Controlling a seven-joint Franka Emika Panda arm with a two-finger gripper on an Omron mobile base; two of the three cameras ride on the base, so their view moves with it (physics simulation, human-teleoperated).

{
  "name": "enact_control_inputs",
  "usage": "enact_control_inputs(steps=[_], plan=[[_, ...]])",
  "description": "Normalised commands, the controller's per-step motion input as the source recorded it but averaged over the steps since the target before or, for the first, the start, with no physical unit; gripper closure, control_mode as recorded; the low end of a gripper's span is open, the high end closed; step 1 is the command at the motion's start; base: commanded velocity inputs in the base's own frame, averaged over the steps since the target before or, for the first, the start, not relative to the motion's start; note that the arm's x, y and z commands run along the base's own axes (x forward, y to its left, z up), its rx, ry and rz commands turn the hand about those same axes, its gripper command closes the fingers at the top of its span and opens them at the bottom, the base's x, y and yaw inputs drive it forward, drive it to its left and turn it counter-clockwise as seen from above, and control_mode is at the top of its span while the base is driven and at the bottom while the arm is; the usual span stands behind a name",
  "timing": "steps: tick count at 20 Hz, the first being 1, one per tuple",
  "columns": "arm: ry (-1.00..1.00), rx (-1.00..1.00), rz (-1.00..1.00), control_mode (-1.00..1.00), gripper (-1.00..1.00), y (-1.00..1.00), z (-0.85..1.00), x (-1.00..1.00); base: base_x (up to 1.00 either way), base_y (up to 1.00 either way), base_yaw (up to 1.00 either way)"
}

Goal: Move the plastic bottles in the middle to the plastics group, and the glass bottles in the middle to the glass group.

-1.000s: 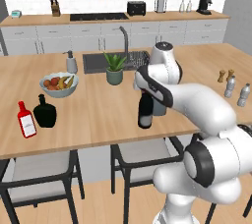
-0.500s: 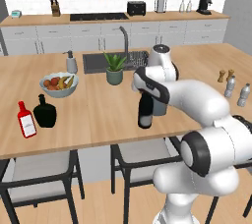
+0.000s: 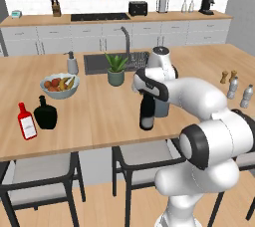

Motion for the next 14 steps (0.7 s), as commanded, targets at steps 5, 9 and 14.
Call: enact_control_inputs(steps=[5, 9, 14], plan=[[0.00, 0.00, 0.02, -1.00, -1.00, 0.00, -0.14, 0.09, 0.00, 0.00, 0.00], [0.00, 0.00, 0.02, -1.00, -1.00, 0.00, -0.13, 0.10, 0.00, 0.00, 0.00], [0.00, 0.00, 0.01, -1.00, -1.00, 0.00, -0.04, 0.07, 0.00, 0.00, 0.00]])
